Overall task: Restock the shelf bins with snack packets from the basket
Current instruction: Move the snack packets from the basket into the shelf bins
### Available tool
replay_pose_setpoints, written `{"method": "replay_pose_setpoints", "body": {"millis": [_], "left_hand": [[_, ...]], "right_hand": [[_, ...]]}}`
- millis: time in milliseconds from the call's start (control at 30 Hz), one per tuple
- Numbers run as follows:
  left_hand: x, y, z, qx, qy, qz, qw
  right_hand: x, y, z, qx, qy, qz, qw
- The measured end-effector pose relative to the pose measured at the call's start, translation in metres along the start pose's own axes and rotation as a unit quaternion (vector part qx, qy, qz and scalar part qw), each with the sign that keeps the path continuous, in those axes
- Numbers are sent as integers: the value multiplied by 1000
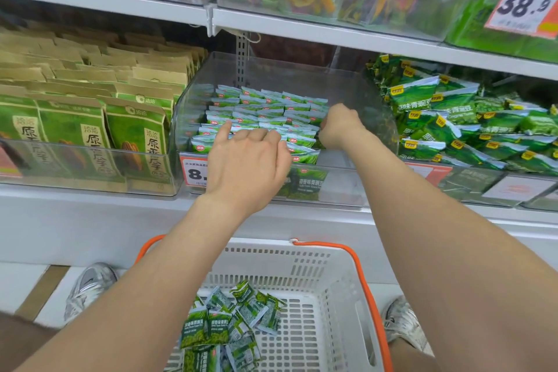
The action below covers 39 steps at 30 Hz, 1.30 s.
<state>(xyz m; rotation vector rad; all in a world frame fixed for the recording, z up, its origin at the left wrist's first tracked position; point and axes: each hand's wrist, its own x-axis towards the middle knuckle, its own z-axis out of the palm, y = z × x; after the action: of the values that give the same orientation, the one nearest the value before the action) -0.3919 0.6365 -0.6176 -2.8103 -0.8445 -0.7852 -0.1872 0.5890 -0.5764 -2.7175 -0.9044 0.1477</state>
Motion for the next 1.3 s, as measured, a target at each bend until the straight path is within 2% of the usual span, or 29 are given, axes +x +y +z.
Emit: {"method": "replay_pose_setpoints", "body": {"millis": [67,100,200,267,333,433,533,600,633,700,733,800,867,967,1067,1300], "left_hand": [[-1,0,-1,15,-2,8,1000],[-1,0,-2,19,-2,9,1000],[-3,3,-4,5,25,7,1000],[-8,9,-4,-26,78,20,996],[-21,19,-3,-76,145,40,986],[-49,31,5,-129,208,73,967],[-74,31,25,-129,204,109,964],[-88,23,47,-135,116,132,975],[-97,18,60,-144,47,139,979],[-118,7,85,-159,-114,127,972],[-129,2,94,-156,-190,116,962],[-147,-6,110,-129,-314,105,935],[-160,-12,122,-108,-398,93,906],[-174,-21,134,-102,-492,66,862],[-186,-32,145,-107,-545,38,831],[-198,-41,166,-111,-574,11,811]], "right_hand": [[-15,4,-9,1,-20,-22,1000],[-24,7,-13,9,-6,-39,999],[-57,13,-18,85,146,-92,981],[-83,16,-11,145,268,-153,940],[-112,18,7,186,336,-212,899],[-145,26,48,183,375,-283,864],[-157,41,90,179,362,-305,862],[-162,52,115,164,309,-288,891],[-165,58,128,143,251,-280,916],[-169,71,156,82,84,-260,958],[-170,78,171,43,3,-247,968],[-173,89,200,-28,-127,-222,966],[-177,96,226,-84,-233,-191,950],[-185,101,263,-129,-346,-151,917],[-187,105,293,-147,-396,-129,897],[-173,103,341,40,-432,-21,901]]}}
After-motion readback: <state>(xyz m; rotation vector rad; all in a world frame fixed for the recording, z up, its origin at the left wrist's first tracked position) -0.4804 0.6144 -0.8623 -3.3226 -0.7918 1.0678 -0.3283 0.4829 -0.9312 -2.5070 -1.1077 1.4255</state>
